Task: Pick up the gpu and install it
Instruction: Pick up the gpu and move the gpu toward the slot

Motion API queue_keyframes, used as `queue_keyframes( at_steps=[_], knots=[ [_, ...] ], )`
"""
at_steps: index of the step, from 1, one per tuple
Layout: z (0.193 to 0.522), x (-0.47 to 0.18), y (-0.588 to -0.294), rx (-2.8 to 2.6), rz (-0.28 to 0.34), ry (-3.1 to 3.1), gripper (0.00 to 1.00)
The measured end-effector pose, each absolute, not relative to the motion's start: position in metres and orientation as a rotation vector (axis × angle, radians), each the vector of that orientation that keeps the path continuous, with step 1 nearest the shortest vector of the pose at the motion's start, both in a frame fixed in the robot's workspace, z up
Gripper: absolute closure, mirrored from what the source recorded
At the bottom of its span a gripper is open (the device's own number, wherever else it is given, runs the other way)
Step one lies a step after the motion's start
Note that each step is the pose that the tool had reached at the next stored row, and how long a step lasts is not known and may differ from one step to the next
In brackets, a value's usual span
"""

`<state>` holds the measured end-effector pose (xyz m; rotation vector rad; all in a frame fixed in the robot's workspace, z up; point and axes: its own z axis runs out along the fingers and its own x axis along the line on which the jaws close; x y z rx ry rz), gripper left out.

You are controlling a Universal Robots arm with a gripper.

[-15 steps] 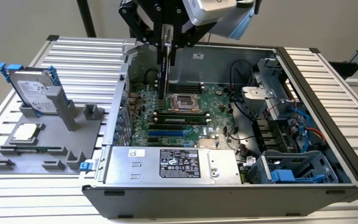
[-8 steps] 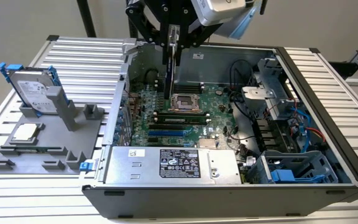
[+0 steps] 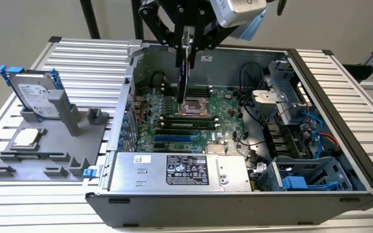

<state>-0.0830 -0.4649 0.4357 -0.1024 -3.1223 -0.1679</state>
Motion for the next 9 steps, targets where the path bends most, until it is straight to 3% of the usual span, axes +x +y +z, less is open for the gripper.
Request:
queue_keyframes(
  at_steps=[9],
  knots=[
    [0.436,-0.071,-0.465,-0.102,-0.168,-3.12,1.0]
  ],
)
